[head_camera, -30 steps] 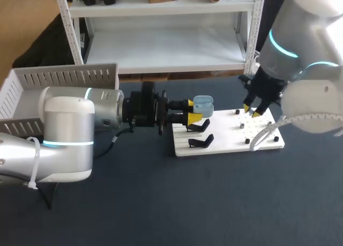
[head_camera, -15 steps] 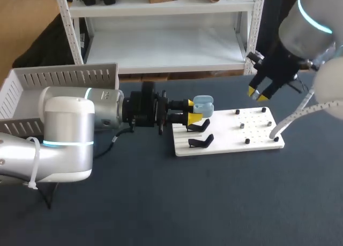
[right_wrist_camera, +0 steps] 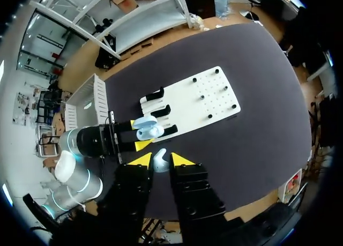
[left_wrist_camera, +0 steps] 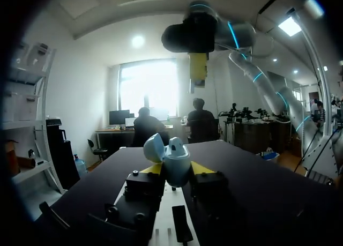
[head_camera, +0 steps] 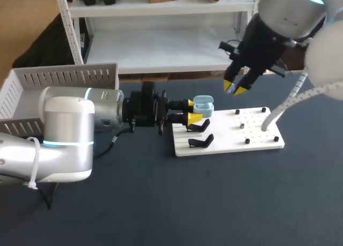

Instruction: Pick up each earbud case from the left stands, insert the matching earbuds, close the lid, and place the case in the box.

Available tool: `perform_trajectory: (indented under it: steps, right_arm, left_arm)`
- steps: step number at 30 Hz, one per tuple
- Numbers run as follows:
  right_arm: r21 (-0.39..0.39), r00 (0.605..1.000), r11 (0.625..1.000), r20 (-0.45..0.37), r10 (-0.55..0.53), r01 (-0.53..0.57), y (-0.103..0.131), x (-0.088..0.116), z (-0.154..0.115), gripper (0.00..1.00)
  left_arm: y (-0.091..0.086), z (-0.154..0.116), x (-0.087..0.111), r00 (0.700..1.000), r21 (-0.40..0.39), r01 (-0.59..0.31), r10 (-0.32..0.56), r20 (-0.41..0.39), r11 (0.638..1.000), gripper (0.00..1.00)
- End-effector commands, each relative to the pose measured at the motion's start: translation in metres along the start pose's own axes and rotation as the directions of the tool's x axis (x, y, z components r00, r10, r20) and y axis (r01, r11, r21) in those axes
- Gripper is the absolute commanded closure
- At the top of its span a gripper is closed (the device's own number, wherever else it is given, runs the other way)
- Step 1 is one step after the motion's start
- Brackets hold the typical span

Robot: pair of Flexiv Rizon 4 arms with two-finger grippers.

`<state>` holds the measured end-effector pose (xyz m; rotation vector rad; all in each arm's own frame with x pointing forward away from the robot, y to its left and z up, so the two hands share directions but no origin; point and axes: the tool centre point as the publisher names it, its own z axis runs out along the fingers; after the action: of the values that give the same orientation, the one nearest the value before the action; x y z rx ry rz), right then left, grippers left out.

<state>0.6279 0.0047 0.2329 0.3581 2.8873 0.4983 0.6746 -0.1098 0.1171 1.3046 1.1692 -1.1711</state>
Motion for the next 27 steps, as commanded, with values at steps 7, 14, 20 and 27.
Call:
perform_trajectory:
  steps: [7, 14, 20, 27]
  right_arm:
    - [0.065, 0.993, 0.995, -0.094, -0.071, 0.077, 0.033, -0.008, 0.023, 1.0]
    - [0.065, 0.993, 0.995, -0.094, -0.071, 0.077, 0.033, -0.008, 0.023, 1.0]
    - [0.065, 0.993, 0.995, -0.094, -0.071, 0.077, 0.033, -0.008, 0.023, 1.0]
    - [0.078, 0.977, 0.977, -0.104, -0.188, 0.196, 0.051, -0.006, 0.026, 1.0]
  left_arm:
    - [0.0, 0.0, 0.001, 1.0, -0.001, -0.002, 0.002, 0.003, 1.0, 1.0]
    - [0.0, 0.0, 0.001, 1.0, -0.001, -0.002, 0.002, 0.003, 1.0, 1.0]
    - [0.0, 0.0, 0.001, 1.0, -0.001, -0.002, 0.002, 0.003, 1.0, 1.0]
    - [0.0, 0.0, 0.001, 1.0, -0.001, -0.002, 0.002, 0.003, 1.0, 1.0]
